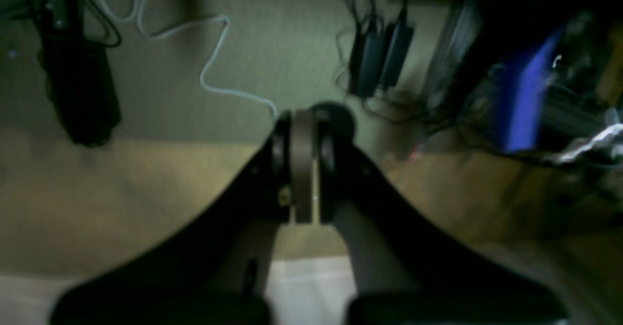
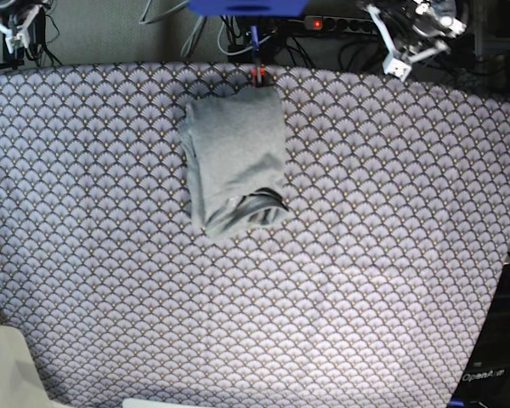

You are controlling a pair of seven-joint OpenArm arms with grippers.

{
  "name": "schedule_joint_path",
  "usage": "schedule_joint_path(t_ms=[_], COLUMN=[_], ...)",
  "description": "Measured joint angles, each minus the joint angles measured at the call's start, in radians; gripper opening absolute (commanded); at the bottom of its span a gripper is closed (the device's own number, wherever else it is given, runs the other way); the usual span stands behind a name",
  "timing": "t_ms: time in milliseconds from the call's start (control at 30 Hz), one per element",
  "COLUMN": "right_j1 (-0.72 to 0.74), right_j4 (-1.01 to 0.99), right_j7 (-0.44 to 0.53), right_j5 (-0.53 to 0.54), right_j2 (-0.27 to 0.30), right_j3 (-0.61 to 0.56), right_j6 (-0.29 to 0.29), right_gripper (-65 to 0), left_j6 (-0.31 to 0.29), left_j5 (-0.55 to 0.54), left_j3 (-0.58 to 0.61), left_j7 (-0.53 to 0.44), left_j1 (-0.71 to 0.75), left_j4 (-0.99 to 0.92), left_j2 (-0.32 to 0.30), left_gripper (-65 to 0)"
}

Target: Fold the T-shirt properly

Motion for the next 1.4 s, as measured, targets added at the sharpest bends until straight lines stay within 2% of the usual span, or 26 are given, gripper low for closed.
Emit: schedule_joint_path(t_ms=[100, 267, 367, 467, 567, 667, 733, 800, 833, 867, 900, 967, 1000, 1067, 1167, 1200, 1300, 1400], right_j1=[0.071, 0.187, 0.246, 0.294, 0.327, 0.348, 0.360, 0.372, 0.380, 0.383, 0.386, 0.396, 0.397, 0.405, 0.413, 0.415, 0.428, 0.457], right_j4=[-0.147, -0.446, -0.609, -0.719, -0.808, -0.925, -1.011, -1.106, -1.162, -1.202, -1.241, -1.295, -1.305, -1.310, -1.306, -1.305, -1.307, -1.310], right_j7=[0.101, 0.274, 0.378, 0.436, 0.518, 0.599, 0.647, 0.678, 0.711, 0.729, 0.759, 0.792, 0.794, 0.785, 0.789, 0.787, 0.774, 0.697], right_j5=[-0.104, -0.243, -0.339, -0.422, -0.494, -0.515, -0.520, -0.521, -0.517, -0.519, -0.513, -0.514, -0.526, -0.521, -0.515, -0.517, -0.519, -0.518], right_j2=[-0.045, -0.039, -0.035, -0.030, -0.016, 0.014, 0.042, 0.083, 0.106, 0.119, 0.129, 0.130, 0.121, 0.097, 0.064, 0.053, 0.019, -0.002], right_j3=[0.076, 0.229, 0.299, 0.370, 0.422, 0.423, 0.423, 0.400, 0.379, 0.360, 0.329, 0.242, 0.192, 0.090, -0.049, -0.090, -0.179, -0.185], right_j6=[0.005, -0.007, -0.003, -0.004, -0.005, -0.004, -0.005, -0.007, -0.008, -0.009, -0.009, -0.019, -0.070, -0.251, -0.473, -0.531, -0.662, -0.674], right_gripper=[-65.0, -65.0, -65.0, -65.0, -65.0, -65.0, -65.0, -65.0, -65.0, -65.0, -65.0, -65.0, -65.0, -65.0, -65.0, -65.0, -65.0, -65.0], left_j6=[0.007, 0.009, 0.008, 0.013, 0.021, 0.012, 0.129, 0.280, 0.334, 0.393, 0.447, 0.591, 0.655, 0.762, 0.893, 0.909, 0.903, 0.904], left_j5=[0.006, 0.002, 0.013, 0.104, 0.171, 0.222, 0.264, 0.302, 0.334, 0.353, 0.368, 0.369, 0.368, 0.368, 0.315, 0.284, 0.219, 0.187], left_j3=[0.001, 0.003, 0.003, 0.002, -0.010, -0.039, -0.059, -0.061, -0.063, -0.065, -0.069, -0.069, -0.069, -0.072, -0.072, -0.072, -0.072, -0.072], left_j7=[-0.100, -0.322, -0.403, -0.478, -0.610, -0.713, -0.767, -0.847, -0.917, -0.948, -0.972, -0.981, -0.974, -0.964, -0.946, -0.935, -0.902, -0.856], left_j1=[-0.003, -0.015, -0.062, -0.130, -0.201, -0.272, -0.319, -0.369, -0.394, -0.414, -0.441, -0.475, -0.489, -0.522, -0.559, -0.565, -0.571, -0.587], left_j4=[-0.173, -0.447, -0.606, -0.766, -0.950, -1.150, -1.284, -1.420, -1.490, -1.545, -1.600, -1.637, -1.635, -1.633, -1.626, -1.626, -1.632, -1.637], left_j2=[0.004, 0.004, 0.004, 0.005, 0.021, 0.035, 0.039, 0.035, 0.025, 0.017, 0.011, 0.011, 0.013, 0.016, 0.019, 0.018, 0.007, -0.011], left_gripper=[-65.0, -65.0, -65.0, -65.0, -65.0, -65.0, -65.0, -65.0, -65.0, -65.0, -65.0, -65.0, -65.0, -65.0, -65.0, -65.0, -65.0, -65.0])
